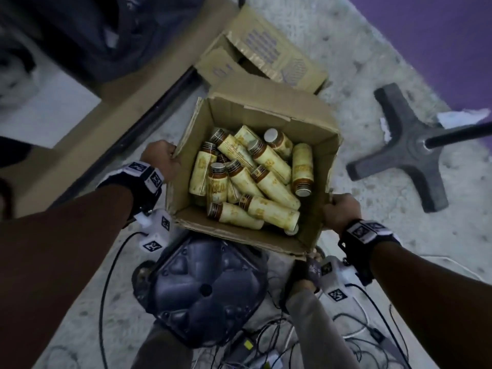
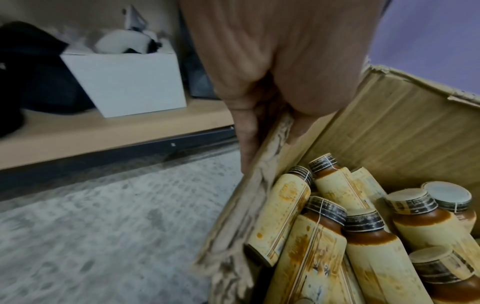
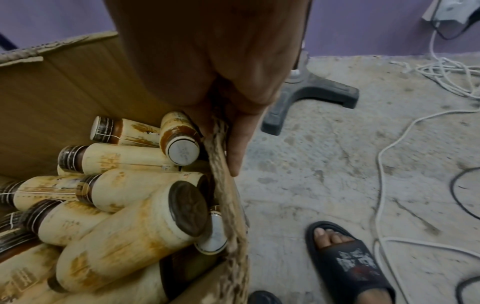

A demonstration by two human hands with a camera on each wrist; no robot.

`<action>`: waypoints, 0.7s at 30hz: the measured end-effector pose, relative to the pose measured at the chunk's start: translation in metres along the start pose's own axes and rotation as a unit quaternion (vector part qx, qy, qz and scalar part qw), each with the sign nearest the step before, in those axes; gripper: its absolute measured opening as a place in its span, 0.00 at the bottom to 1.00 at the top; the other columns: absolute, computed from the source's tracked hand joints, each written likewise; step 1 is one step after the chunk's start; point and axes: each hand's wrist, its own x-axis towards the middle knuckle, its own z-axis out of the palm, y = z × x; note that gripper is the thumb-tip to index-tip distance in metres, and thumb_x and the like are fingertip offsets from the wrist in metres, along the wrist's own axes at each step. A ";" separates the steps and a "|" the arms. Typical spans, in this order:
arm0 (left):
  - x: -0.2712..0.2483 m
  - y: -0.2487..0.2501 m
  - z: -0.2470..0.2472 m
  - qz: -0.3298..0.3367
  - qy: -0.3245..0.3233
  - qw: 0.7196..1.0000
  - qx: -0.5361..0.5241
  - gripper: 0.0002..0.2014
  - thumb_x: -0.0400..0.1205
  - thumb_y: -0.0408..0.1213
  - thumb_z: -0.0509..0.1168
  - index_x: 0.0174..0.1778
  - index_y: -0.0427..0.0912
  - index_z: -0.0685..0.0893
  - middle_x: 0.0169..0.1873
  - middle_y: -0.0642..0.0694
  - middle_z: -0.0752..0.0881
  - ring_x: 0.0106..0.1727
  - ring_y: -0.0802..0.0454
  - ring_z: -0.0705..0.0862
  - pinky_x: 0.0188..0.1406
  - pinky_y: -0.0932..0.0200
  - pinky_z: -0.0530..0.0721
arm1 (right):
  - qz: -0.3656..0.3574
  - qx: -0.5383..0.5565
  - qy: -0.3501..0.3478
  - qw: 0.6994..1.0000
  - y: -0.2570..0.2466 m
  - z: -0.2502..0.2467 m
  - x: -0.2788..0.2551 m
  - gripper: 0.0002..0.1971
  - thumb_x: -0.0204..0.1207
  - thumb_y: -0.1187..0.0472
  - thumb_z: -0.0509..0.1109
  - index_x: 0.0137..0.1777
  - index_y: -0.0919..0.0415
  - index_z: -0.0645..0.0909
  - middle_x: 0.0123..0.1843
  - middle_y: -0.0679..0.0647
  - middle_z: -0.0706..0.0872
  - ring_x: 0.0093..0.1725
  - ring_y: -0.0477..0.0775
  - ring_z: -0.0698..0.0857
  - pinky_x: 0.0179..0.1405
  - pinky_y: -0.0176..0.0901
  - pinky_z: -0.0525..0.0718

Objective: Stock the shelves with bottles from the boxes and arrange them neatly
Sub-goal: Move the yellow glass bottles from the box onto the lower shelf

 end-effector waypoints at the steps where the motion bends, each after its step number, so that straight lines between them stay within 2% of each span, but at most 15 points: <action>1: -0.001 -0.017 -0.005 -0.012 0.016 1.000 -0.005 0.17 0.77 0.23 0.61 0.22 0.33 0.68 0.22 0.34 0.73 0.37 0.32 0.82 0.31 0.54 0.70 | -0.013 -0.014 0.000 1.000 -0.017 0.007 -0.001 0.11 0.75 0.65 0.65 0.41 0.71 0.87 0.41 0.68 0.90 0.43 0.68 0.90 0.49 0.62 0.90; 3: -0.004 -0.054 -0.015 -0.041 0.043 0.998 -0.015 0.21 0.77 0.24 0.61 0.20 0.40 0.63 0.20 0.45 0.66 0.28 0.44 0.73 0.26 0.60 0.61 | -0.046 -0.048 0.001 0.998 -0.051 0.021 -0.004 0.11 0.75 0.65 0.65 0.40 0.71 0.87 0.41 0.67 0.90 0.45 0.67 0.90 0.49 0.56 0.90; 5: -0.008 -0.093 -0.023 -0.076 0.057 0.995 -0.035 0.21 0.77 0.24 0.61 0.20 0.42 0.63 0.20 0.47 0.66 0.25 0.49 0.68 0.24 0.62 0.59 | -0.082 -0.092 0.008 0.992 -0.088 0.036 -0.005 0.11 0.76 0.66 0.64 0.39 0.72 0.85 0.39 0.66 0.88 0.45 0.67 0.89 0.45 0.51 0.86; 9: -0.032 -0.173 -0.032 -0.146 0.066 0.984 -0.082 0.20 0.76 0.28 0.63 0.19 0.43 0.66 0.19 0.49 0.69 0.25 0.47 0.71 0.21 0.61 0.63 | -0.169 -0.180 0.001 0.969 -0.165 0.071 -0.011 0.12 0.76 0.65 0.66 0.44 0.73 0.87 0.42 0.69 0.88 0.46 0.68 0.88 0.43 0.51 0.82; 11: -0.051 -0.211 -0.030 -0.184 0.072 0.974 -0.115 0.21 0.76 0.28 0.62 0.17 0.45 0.67 0.17 0.50 0.71 0.22 0.46 0.71 0.20 0.64 0.63 | -0.212 -0.229 -0.005 0.950 -0.203 0.093 -0.017 0.12 0.78 0.63 0.65 0.45 0.73 0.87 0.44 0.69 0.88 0.47 0.69 0.87 0.41 0.49 0.78; 13: -0.073 -0.246 -0.024 -0.231 0.072 0.959 -0.150 0.19 0.76 0.28 0.62 0.19 0.43 0.72 0.17 0.48 0.75 0.22 0.46 0.76 0.21 0.65 0.68 | -0.241 -0.276 -0.023 0.930 -0.238 0.117 -0.025 0.13 0.80 0.63 0.64 0.46 0.73 0.87 0.44 0.68 0.87 0.48 0.68 0.87 0.41 0.48 0.76; 16: -0.107 -0.292 -0.008 -0.296 0.049 0.937 -0.178 0.17 0.78 0.28 0.63 0.22 0.38 0.72 0.24 0.41 0.78 0.29 0.42 0.79 0.29 0.56 0.75 | -0.288 -0.326 -0.060 0.899 -0.279 0.157 -0.040 0.14 0.80 0.62 0.64 0.44 0.74 0.86 0.43 0.69 0.88 0.44 0.65 0.87 0.39 0.47 0.76; 19: -0.139 -0.331 0.006 -0.365 0.048 0.909 -0.195 0.16 0.78 0.27 0.62 0.23 0.38 0.72 0.26 0.41 0.78 0.28 0.45 0.76 0.24 0.58 0.72 | -0.319 -0.353 -0.093 0.875 -0.309 0.199 -0.058 0.19 0.81 0.55 0.66 0.38 0.72 0.85 0.38 0.68 0.88 0.42 0.65 0.87 0.38 0.47 0.78; 21: -0.156 -0.354 0.013 -0.386 0.044 0.899 -0.201 0.16 0.79 0.27 0.61 0.23 0.38 0.72 0.27 0.40 0.78 0.33 0.42 0.78 0.24 0.58 0.72 | -0.342 -0.367 -0.117 0.857 -0.322 0.229 -0.069 0.21 0.81 0.53 0.68 0.39 0.73 0.86 0.38 0.69 0.88 0.44 0.66 0.88 0.45 0.53 0.86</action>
